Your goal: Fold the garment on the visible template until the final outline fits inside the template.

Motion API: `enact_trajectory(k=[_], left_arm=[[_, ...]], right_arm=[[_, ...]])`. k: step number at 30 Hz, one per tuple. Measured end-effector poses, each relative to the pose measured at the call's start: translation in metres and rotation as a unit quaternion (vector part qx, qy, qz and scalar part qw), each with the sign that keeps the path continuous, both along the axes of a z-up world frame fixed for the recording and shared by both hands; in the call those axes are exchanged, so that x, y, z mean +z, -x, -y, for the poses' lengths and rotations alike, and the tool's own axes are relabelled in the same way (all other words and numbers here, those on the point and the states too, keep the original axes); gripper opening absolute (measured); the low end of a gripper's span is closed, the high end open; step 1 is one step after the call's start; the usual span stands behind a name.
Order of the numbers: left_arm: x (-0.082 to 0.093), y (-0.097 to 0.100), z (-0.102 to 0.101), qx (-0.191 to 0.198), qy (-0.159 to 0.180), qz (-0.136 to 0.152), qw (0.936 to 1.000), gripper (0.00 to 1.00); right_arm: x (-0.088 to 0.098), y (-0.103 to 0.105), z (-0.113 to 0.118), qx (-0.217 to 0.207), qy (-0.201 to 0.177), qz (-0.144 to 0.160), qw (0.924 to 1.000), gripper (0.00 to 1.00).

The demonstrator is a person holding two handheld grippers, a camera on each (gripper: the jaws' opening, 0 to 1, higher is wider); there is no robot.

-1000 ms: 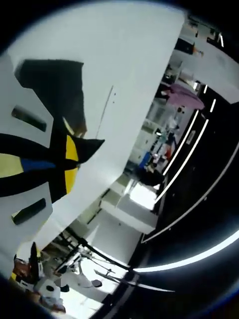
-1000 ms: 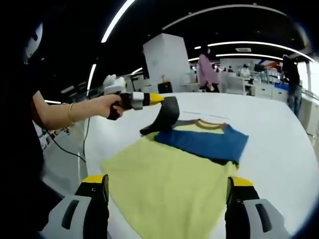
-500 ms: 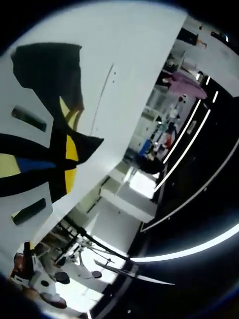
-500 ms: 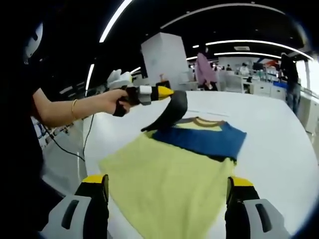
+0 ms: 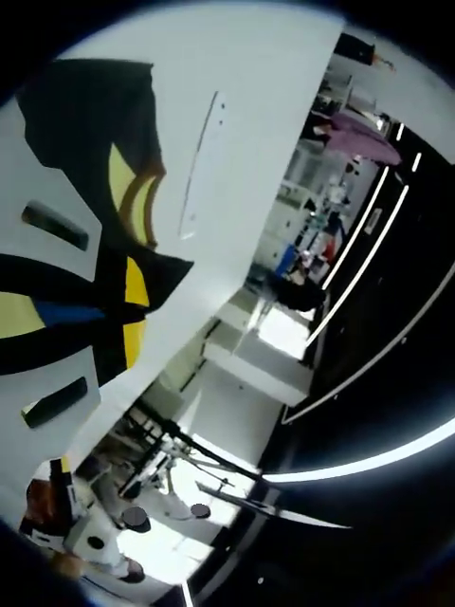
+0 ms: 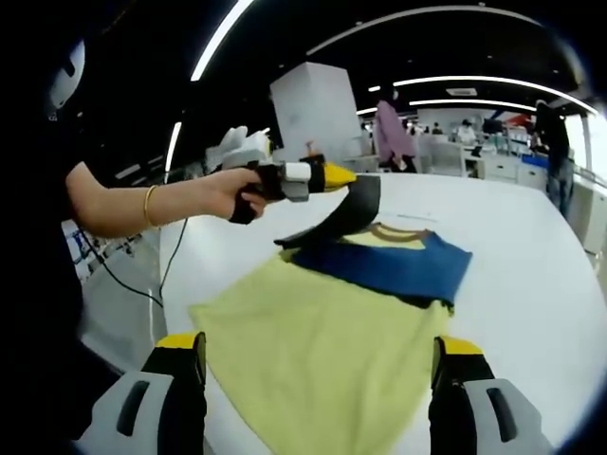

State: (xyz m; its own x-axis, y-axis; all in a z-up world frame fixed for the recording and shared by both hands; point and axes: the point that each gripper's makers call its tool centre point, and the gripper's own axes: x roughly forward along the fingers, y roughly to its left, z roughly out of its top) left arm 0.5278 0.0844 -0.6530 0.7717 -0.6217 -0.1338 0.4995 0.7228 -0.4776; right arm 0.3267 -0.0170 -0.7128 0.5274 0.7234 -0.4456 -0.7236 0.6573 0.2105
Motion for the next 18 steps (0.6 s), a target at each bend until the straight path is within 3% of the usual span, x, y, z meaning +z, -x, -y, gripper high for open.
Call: enact_trajectory(k=[18], left_arm=[[-0.007,0.002,0.061,-0.068,-0.030,0.006,0.9972,0.00]], right_arm=[[-0.006,-0.003,0.008,-0.016,-0.002,-0.006,0.9998,0.99]])
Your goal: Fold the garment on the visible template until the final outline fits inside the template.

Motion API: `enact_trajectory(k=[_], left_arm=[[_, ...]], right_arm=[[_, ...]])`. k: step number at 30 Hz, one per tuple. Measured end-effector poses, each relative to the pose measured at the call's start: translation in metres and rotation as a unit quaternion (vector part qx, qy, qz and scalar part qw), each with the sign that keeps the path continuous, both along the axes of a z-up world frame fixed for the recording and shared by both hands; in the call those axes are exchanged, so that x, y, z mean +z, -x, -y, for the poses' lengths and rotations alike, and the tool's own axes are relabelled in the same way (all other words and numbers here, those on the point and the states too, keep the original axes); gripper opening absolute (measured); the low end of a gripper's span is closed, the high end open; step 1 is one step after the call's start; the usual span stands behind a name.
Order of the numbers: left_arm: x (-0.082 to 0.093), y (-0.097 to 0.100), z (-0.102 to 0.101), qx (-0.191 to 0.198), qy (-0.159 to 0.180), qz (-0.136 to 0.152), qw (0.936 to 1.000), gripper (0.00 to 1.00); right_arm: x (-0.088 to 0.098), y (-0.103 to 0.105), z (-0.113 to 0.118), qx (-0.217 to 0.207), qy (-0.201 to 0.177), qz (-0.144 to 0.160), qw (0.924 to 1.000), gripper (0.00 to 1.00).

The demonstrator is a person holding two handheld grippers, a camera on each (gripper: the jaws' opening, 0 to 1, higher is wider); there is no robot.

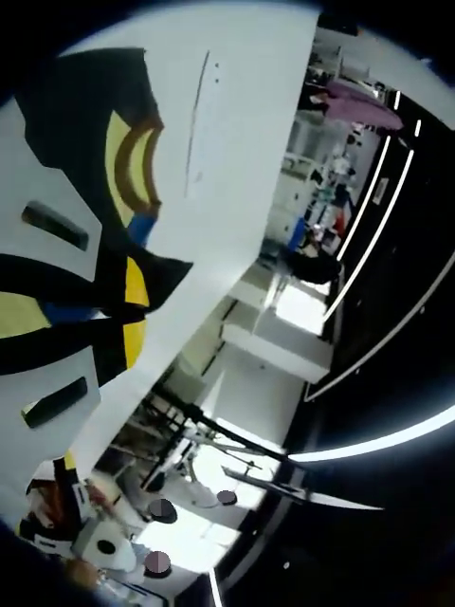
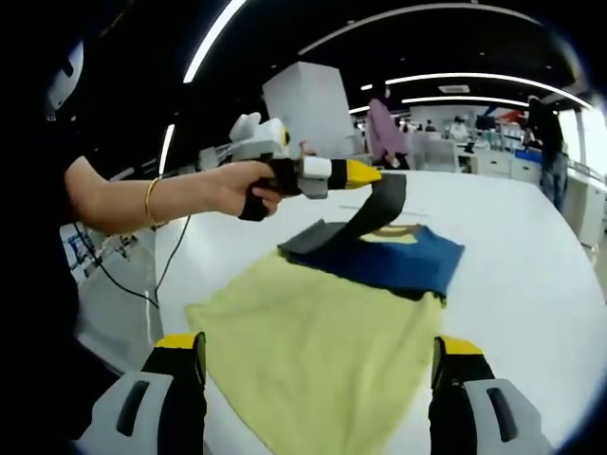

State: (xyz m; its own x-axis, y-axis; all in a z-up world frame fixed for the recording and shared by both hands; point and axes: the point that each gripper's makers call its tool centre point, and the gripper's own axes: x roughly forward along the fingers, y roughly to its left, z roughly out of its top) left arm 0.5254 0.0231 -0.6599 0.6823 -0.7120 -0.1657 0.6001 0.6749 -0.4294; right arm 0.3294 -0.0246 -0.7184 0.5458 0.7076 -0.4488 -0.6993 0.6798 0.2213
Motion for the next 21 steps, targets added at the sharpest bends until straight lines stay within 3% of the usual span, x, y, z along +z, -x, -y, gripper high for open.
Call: enact_trajectory(k=[6,16,18,19,21], left_arm=[[-0.007,-0.001,0.010,-0.005,-0.001,-0.006,1.0000,0.00],[-0.034,0.000,0.028,-0.012,-0.013,-0.028,0.9995,0.00],[-0.037,0.002,0.034,-0.035,-0.037,0.002,0.9987,0.01],[-0.043,0.005,0.036,-0.045,-0.056,0.007,0.9974,0.01],[-0.049,0.008,0.040,-0.053,-0.058,0.003,0.9969,0.01]], right_arm=[[-0.001,-0.001,-0.001,0.002,0.000,-0.001,1.0000,0.99],[-0.001,0.000,0.004,-0.003,0.002,-0.005,1.0000,0.99],[-0.002,0.000,0.007,-0.006,0.002,-0.005,1.0000,0.99],[-0.002,0.000,0.007,-0.007,0.002,-0.006,1.0000,0.99],[-0.003,0.001,0.007,-0.006,0.003,-0.006,1.0000,0.99]])
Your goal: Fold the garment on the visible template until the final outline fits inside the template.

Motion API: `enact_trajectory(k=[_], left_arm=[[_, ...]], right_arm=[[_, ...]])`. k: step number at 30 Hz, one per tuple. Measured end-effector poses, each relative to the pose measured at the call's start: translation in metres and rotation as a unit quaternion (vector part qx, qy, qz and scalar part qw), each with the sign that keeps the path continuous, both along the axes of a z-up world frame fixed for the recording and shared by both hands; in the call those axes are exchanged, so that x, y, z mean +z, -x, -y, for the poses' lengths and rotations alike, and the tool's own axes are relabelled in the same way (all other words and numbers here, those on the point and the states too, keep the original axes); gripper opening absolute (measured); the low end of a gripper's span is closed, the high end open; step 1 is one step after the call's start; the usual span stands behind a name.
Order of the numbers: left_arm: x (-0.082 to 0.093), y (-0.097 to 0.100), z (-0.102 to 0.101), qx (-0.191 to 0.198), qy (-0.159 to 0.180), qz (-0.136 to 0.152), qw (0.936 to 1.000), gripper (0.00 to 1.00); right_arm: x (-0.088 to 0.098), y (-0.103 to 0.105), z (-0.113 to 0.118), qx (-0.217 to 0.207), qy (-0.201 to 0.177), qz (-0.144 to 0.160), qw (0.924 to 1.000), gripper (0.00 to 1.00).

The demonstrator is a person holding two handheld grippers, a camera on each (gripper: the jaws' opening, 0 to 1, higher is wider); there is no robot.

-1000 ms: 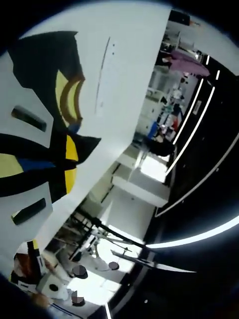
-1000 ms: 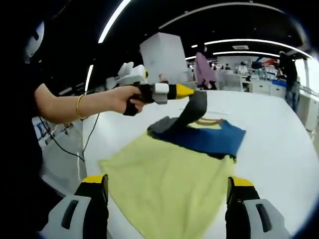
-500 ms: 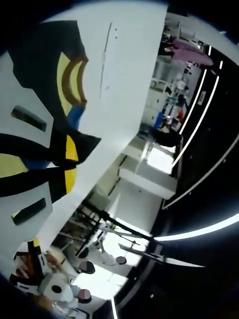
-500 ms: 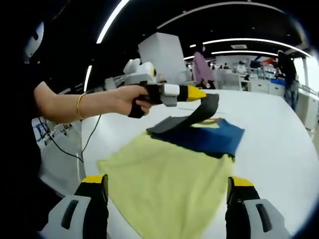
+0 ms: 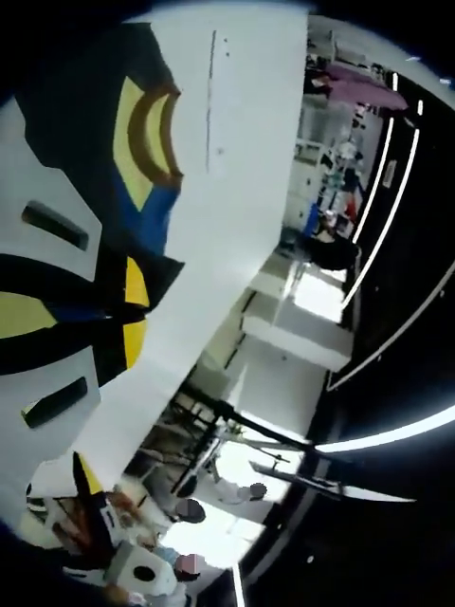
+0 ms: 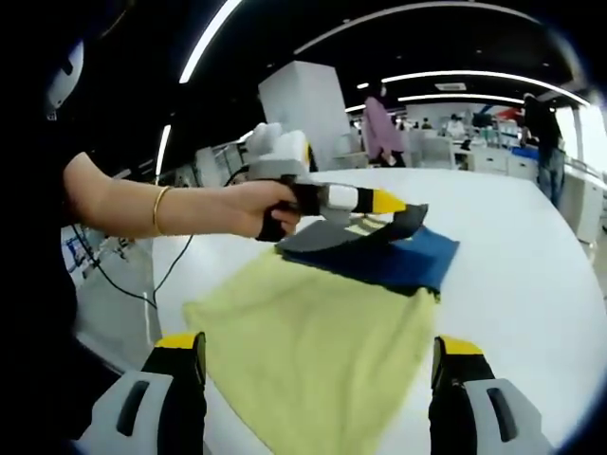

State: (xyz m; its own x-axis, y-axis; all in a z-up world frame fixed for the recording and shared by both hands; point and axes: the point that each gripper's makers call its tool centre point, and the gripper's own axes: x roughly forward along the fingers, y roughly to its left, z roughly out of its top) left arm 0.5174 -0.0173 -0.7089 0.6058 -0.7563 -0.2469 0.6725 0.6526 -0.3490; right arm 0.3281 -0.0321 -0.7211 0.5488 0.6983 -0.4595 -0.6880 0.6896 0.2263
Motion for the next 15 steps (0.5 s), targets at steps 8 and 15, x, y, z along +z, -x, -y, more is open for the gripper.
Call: enact_trajectory(k=[8,15], left_arm=[[-0.028,0.014,0.017,-0.036,-0.019,-0.018,0.9990,0.01],[-0.022,0.024,0.022,-0.058,-0.029,0.003,0.9979,0.15]], right_arm=[[-0.001,0.002,-0.001,0.000,-0.005,0.000,1.0000,0.99],[-0.001,0.003,-0.003,0.003,-0.006,0.000,1.0000,0.99]])
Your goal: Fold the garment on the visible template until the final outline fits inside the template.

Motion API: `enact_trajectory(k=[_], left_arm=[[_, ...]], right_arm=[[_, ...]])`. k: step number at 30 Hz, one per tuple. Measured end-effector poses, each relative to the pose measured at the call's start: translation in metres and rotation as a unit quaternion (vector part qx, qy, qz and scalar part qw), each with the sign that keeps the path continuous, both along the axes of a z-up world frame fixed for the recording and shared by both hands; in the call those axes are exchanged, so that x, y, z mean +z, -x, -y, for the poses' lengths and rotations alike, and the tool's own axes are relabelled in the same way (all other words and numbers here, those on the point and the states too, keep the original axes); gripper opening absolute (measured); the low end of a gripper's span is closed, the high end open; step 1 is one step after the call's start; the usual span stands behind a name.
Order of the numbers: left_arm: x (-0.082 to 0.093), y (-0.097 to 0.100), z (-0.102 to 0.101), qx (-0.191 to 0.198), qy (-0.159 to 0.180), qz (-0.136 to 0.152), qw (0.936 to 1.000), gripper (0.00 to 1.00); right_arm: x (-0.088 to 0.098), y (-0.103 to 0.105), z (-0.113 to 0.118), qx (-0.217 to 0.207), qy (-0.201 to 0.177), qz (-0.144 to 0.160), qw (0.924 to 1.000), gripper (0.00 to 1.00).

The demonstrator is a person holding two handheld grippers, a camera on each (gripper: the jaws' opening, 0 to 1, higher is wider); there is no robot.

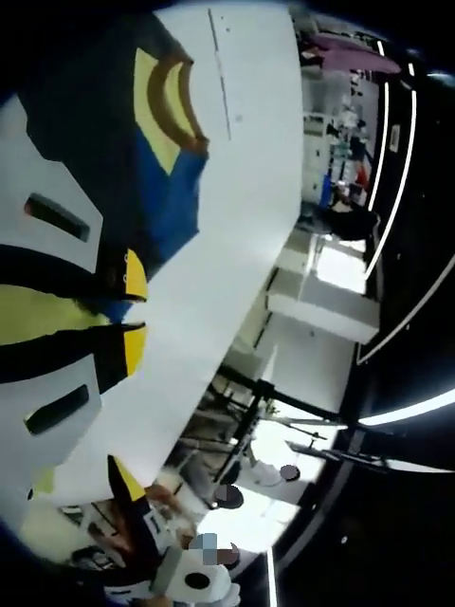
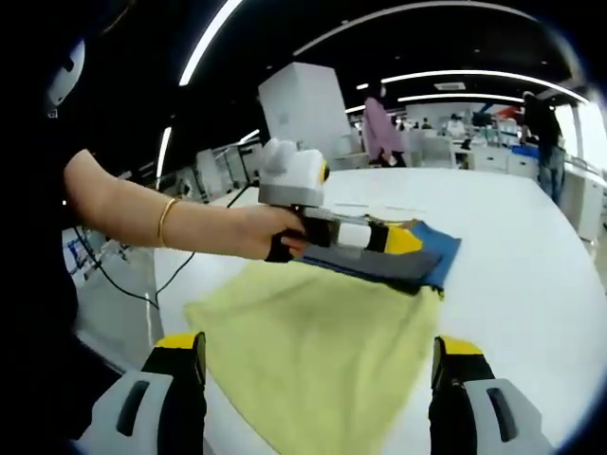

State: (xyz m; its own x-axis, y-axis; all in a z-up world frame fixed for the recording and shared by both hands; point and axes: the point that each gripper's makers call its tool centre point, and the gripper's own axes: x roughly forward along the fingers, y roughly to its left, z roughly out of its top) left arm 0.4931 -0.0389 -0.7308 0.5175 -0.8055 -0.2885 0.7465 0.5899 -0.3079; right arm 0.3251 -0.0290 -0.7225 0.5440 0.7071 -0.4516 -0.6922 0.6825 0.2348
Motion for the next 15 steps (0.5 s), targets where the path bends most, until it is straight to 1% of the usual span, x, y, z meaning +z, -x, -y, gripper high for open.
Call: enact_trajectory(k=[2,4,5,6,7,8,11,15], left_arm=[[0.004,0.001,-0.002,-0.004,-0.005,0.011,0.9999,0.22],[0.009,0.003,-0.004,-0.008,0.003,0.008,0.9999,0.27],[0.011,0.005,-0.006,-0.012,0.004,0.008,0.9999,0.29],[0.012,0.006,-0.008,-0.014,-0.001,0.014,0.9998,0.31],[0.013,0.007,-0.009,-0.017,-0.006,0.021,0.9996,0.34],[0.014,0.009,-0.011,-0.018,-0.007,0.024,0.9995,0.40],[0.020,0.011,-0.023,-0.014,-0.005,0.031,0.9994,0.53],[0.027,0.016,-0.037,-0.013,-0.001,0.035,0.9993,0.62]], right_arm=[[0.001,-0.001,-0.001,0.002,0.000,0.002,1.0000,0.99],[0.002,-0.001,-0.001,0.003,0.001,0.000,1.0000,0.99],[0.000,-0.001,0.000,0.002,0.004,-0.009,1.0000,0.99],[0.000,-0.001,0.000,0.002,0.005,-0.011,0.9999,0.99],[0.001,-0.001,0.000,0.004,0.006,-0.008,0.9999,0.99],[0.001,-0.001,0.001,0.006,0.009,-0.006,0.9999,0.99],[0.004,-0.001,0.001,0.011,0.014,-0.005,0.9998,0.99],[0.005,0.001,0.000,0.019,0.019,-0.007,0.9996,0.99]])
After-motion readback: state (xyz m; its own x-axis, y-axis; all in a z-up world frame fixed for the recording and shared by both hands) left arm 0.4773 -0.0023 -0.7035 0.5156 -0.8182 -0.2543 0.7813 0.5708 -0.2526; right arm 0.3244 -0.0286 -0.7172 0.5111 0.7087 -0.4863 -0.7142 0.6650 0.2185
